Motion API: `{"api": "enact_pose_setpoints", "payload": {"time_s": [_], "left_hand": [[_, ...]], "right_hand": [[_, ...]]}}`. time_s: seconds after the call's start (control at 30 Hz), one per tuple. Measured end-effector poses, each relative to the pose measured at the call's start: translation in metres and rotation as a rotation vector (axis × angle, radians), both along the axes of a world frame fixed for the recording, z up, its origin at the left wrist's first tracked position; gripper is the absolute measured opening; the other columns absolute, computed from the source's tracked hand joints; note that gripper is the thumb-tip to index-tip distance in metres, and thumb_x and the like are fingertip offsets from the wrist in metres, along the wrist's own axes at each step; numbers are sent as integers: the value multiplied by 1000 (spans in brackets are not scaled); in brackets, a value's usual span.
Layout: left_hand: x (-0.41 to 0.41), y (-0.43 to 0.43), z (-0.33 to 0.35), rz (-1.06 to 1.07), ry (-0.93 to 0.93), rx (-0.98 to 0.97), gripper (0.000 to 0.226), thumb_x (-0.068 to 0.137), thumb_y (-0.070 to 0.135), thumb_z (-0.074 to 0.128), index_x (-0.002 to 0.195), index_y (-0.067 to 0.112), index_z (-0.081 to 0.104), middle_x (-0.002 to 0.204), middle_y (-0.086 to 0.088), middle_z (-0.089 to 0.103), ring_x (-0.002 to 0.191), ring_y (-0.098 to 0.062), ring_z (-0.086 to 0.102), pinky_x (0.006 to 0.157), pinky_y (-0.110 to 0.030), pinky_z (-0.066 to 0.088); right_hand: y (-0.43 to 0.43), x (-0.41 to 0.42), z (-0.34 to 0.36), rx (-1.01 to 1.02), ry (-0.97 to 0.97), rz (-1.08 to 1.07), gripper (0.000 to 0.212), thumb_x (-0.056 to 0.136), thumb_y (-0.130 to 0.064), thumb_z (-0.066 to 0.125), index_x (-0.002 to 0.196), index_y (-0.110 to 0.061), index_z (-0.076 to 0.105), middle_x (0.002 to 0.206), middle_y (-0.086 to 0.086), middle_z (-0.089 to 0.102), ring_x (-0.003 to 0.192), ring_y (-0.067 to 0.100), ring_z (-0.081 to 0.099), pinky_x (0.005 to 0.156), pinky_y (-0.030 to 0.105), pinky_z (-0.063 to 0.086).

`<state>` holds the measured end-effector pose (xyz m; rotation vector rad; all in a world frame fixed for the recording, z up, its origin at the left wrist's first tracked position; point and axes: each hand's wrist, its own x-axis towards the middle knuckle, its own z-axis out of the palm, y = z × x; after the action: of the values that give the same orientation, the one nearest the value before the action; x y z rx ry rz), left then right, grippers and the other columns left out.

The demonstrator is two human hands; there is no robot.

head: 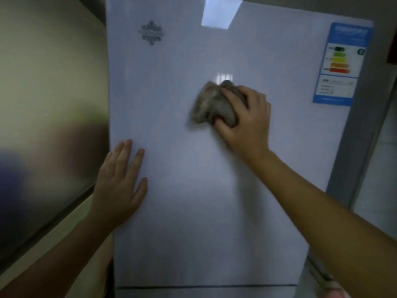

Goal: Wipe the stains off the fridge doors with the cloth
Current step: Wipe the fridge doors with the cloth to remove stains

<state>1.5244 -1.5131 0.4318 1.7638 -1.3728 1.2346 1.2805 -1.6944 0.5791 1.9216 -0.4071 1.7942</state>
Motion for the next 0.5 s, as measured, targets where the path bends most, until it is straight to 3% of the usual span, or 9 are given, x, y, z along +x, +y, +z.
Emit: {"api": "enact_pose_setpoints", "payload": {"time_s": [0.13,0.23,0.37,0.5], "left_hand": [[0,-4,0,15,-8,-15,71,96,44,36,153,1,33,163,-26,21,151,-44,21,126,-40,3],[-1,-9,-1,12,-8,-29,72,95,43,37,151,-2,37,160,-30,24,148,-48,25,124,-51,12],[-8,-11,-1,23,23,-43,73,94,44,36,150,-3,38,159,-31,25,148,-49,24,122,-57,17],[-14,-11,-2,17,58,-67,73,93,44,37,150,-2,37,159,-31,24,148,-49,23,123,-55,15]], "right_hand": [[-56,-111,-7,68,79,-112,64,79,-38,78,139,-19,62,134,16,56,116,34,51,95,42,39],[-84,-168,-19,60,142,-206,65,82,-37,74,141,-15,59,136,19,53,117,35,49,97,46,41],[-96,-195,-48,59,181,-251,65,83,-40,70,141,-13,58,138,20,50,120,38,49,97,46,39],[-93,-186,-135,73,294,-226,66,82,-44,68,141,-19,55,140,20,50,123,41,50,103,51,41]]}}
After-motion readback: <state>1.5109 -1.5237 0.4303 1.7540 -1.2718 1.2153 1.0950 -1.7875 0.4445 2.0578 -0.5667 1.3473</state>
